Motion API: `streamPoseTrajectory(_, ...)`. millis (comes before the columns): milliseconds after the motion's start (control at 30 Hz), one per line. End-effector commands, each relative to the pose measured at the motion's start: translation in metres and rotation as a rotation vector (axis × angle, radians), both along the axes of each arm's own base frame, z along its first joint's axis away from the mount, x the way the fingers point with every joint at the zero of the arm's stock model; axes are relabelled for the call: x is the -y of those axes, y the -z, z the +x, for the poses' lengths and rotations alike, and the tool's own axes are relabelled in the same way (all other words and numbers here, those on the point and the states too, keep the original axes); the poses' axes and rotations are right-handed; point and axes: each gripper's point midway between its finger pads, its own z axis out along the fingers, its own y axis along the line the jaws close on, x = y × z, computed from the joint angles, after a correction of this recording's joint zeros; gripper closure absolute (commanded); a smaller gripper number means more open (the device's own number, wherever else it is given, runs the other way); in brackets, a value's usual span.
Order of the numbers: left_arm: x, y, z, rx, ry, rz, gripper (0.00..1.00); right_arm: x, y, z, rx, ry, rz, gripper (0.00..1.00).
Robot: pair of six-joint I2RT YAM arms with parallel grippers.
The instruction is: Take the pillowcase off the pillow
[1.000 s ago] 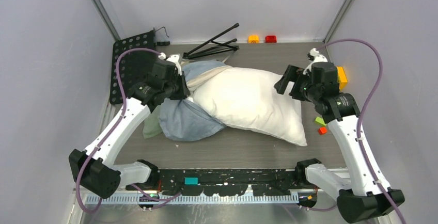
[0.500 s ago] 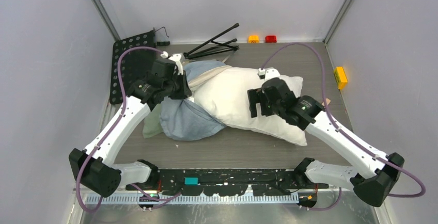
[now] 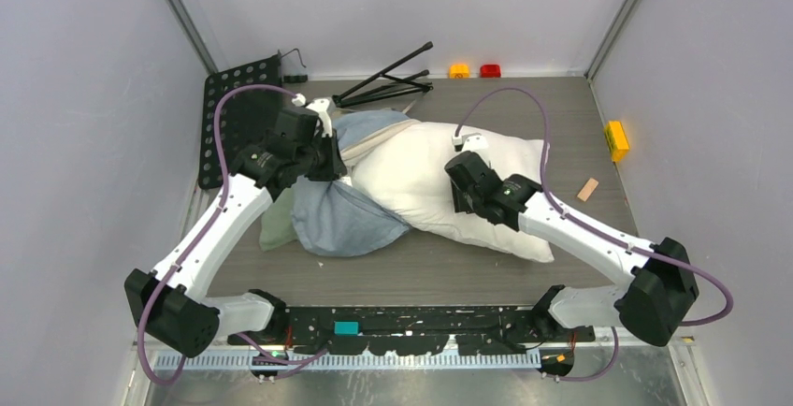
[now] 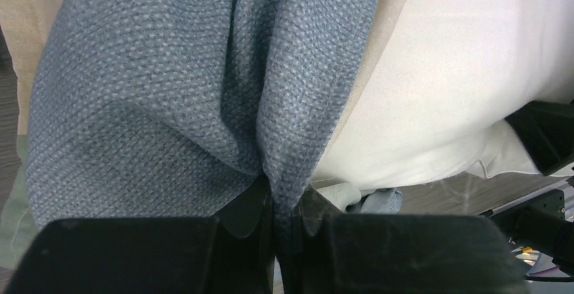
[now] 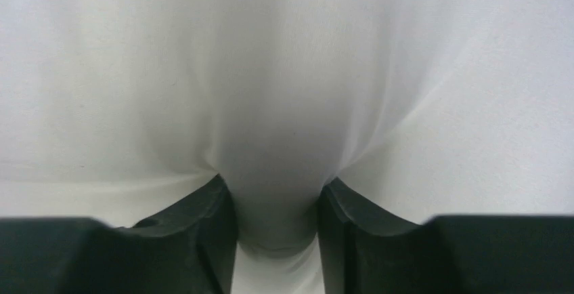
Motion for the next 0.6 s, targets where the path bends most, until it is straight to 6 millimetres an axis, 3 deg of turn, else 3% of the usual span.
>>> streamPoseTrajectory(0,-0.006,-0.029,0.008,0.082,-0.018,0.001,0.89,-0.01,-0.03,0.018,0.106,0.029,0.087,0.71)
streamPoseTrajectory(67,-0.006,-0.033,0.009,0.09,-0.02,0.002,0.88,-0.02,-0.045,0.015,0.112,-0.003,0.156,0.9)
streamPoseTrajectory(133,-0.007,-0.039,0.012,0.106,-0.022,0.01,0.87,-0.026,-0.066,0.01,0.121,-0.023,0.221,0.99)
streamPoseTrajectory(300,-0.012,-0.065,0.029,0.172,-0.04,0.059,0.85,-0.031,-0.139,0.003,0.17,-0.035,0.393,1.0)
streamPoseTrajectory(367,-0.012,-0.075,0.039,0.197,-0.049,0.069,0.84,-0.028,-0.154,0.011,0.116,0.001,0.48,1.0)
streamPoseTrajectory(433,-0.007,-0.085,0.044,0.206,-0.036,0.056,0.68,-0.028,-0.158,0.024,0.035,0.044,0.601,1.0)
streamPoseTrajectory(500,-0.001,-0.093,0.04,0.189,-0.023,0.028,0.39,-0.035,-0.16,0.037,-0.019,0.084,0.728,1.0)
streamPoseTrajectory(567,0.001,-0.097,0.035,0.176,-0.039,-0.012,0.17,-0.042,-0.164,0.05,-0.019,0.139,0.834,1.0)
